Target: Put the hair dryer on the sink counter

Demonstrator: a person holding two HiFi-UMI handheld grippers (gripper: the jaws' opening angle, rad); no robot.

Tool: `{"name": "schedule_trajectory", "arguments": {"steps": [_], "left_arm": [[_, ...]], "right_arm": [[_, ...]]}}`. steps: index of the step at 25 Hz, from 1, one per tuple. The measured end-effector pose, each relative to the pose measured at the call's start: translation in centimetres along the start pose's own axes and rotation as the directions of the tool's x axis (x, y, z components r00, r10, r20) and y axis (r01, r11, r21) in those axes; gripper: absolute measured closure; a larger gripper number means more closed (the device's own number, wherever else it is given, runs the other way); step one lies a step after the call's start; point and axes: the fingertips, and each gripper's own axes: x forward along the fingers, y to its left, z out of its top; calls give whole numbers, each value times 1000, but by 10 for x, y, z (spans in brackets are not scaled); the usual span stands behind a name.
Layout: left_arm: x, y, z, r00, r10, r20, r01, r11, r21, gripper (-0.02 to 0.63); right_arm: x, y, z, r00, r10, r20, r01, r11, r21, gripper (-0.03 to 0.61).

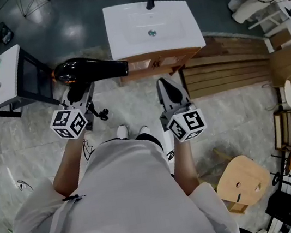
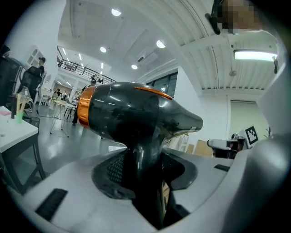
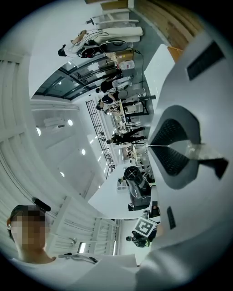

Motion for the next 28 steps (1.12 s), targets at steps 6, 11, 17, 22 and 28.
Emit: {"name": "schedule_trajectory", "arguments": {"steps": [6,11,17,22,28], "left_arm": [[1,7,-3,1000,-30,-9,30,999,15,446],[5,5,-2,999,-41,-13,41,999,19,446],[15,-7,-4,999,-42,-14,42,999,15,446],[26,-25,-10,1000,-15,-12,15,1000,14,446],[45,-58,-14,1000,16,-9,-15,1000,13,446]], "right_arm": [[3,9,-9,1000,-8,-21,8,1000,-25,571],[4,8,-6,1000,-10,-11,10,1000,-28,571],[6,0,-3,1000,9,-10,-9,999,-37,571],[0,-20,1,999,38,-17,-39,999,-33,571],[-9,-55,3,995,94,-24,-95,995,-29,571]]}}
